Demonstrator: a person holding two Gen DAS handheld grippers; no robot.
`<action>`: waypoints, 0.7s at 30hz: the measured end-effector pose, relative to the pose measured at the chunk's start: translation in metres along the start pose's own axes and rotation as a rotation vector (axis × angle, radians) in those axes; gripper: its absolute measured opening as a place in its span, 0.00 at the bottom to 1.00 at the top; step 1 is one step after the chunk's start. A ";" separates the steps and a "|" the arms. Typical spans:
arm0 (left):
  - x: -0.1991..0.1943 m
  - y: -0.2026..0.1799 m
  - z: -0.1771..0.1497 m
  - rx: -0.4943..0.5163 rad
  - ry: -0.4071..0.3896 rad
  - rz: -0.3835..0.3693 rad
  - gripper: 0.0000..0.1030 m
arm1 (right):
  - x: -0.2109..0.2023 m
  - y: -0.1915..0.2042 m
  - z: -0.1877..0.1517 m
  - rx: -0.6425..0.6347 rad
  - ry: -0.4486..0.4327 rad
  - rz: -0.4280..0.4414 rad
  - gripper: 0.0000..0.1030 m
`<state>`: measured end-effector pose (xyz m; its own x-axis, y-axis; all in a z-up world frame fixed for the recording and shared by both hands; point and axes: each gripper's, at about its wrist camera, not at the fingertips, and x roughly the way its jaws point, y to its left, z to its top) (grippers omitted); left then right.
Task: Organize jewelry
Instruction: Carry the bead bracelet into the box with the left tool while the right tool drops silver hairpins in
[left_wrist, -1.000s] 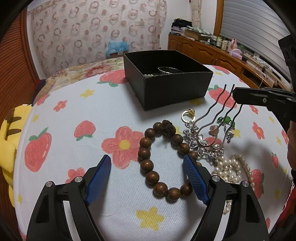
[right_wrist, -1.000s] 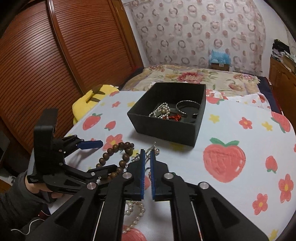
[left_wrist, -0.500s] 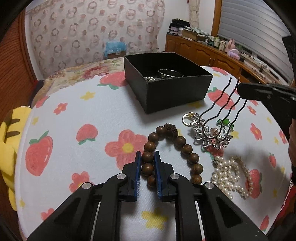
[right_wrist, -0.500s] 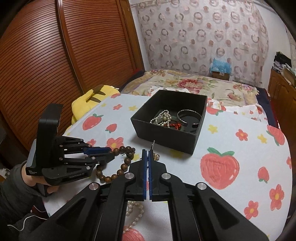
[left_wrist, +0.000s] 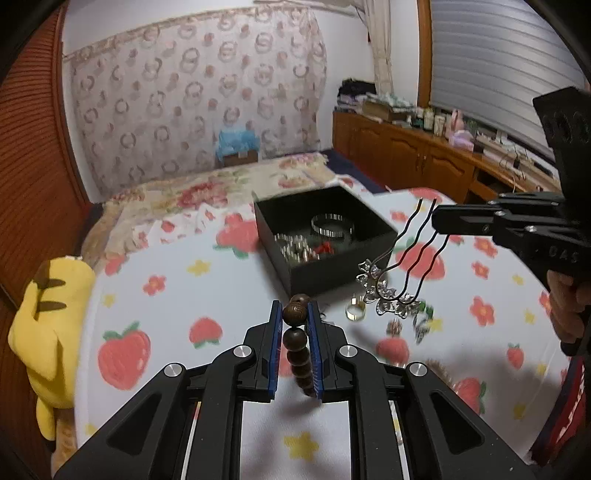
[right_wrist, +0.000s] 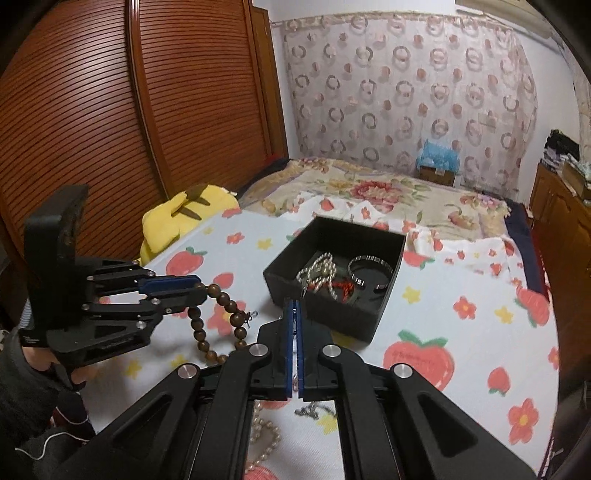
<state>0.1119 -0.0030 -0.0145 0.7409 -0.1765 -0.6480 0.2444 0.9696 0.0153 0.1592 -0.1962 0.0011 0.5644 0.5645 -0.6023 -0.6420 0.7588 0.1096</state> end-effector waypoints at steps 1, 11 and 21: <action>-0.002 0.001 0.004 0.000 -0.011 0.001 0.12 | -0.001 0.000 0.004 -0.005 -0.007 -0.006 0.02; -0.015 0.009 0.034 -0.010 -0.079 0.016 0.12 | 0.007 -0.019 0.042 -0.007 -0.051 -0.076 0.02; -0.011 0.017 0.058 -0.019 -0.115 0.029 0.12 | 0.057 -0.043 0.059 0.069 -0.023 -0.097 0.02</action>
<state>0.1442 0.0055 0.0371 0.8147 -0.1654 -0.5558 0.2103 0.9775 0.0174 0.2501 -0.1774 0.0084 0.6341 0.4942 -0.5947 -0.5472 0.8302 0.1066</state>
